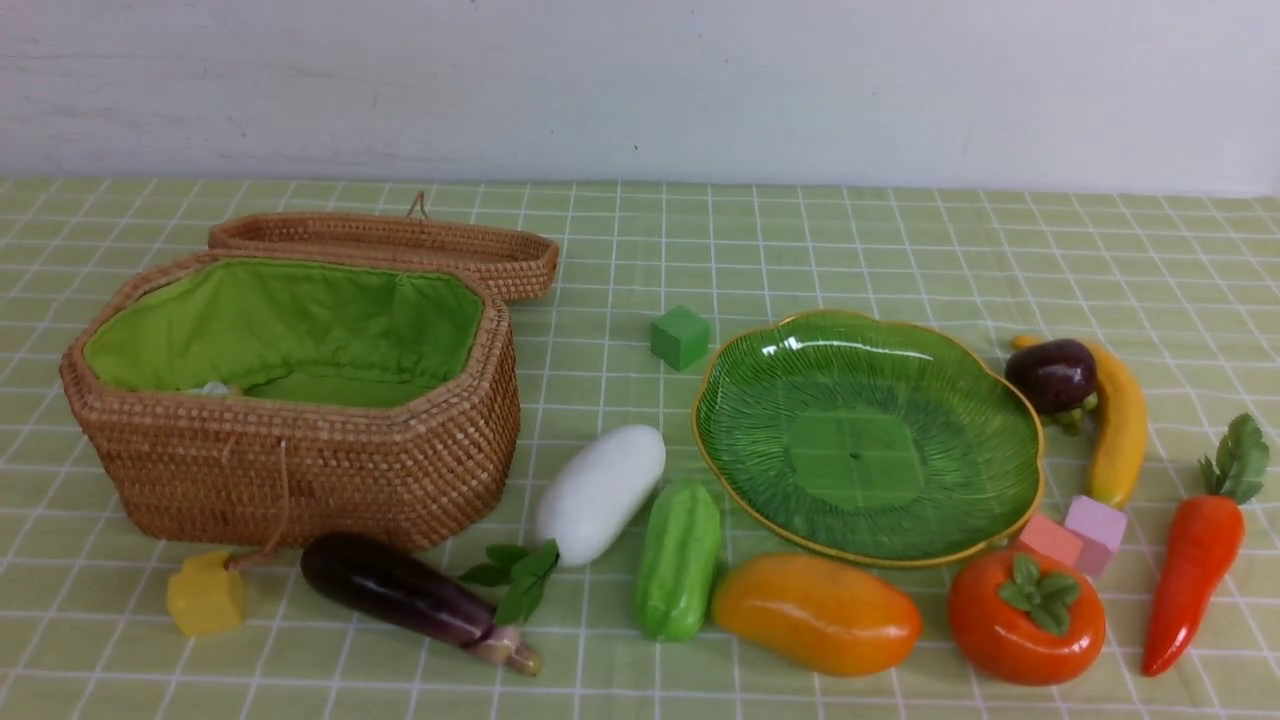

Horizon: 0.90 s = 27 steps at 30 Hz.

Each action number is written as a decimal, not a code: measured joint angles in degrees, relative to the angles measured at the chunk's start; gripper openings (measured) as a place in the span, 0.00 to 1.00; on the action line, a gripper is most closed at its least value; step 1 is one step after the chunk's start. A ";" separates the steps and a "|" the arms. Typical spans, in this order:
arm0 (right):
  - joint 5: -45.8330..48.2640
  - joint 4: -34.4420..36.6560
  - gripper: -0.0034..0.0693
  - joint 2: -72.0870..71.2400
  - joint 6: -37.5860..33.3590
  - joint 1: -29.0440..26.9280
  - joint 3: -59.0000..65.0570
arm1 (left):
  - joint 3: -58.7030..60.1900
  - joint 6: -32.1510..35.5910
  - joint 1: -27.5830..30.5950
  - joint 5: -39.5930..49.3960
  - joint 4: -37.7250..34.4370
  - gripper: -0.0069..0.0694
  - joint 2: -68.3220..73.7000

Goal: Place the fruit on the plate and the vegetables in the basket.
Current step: Use the left arm to grab an eggplant and put it into the left basket

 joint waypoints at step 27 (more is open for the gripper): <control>56.06 11.93 0.05 31.96 -36.27 8.57 -50.93 | -17.71 52.97 -16.14 31.56 -18.07 0.07 26.53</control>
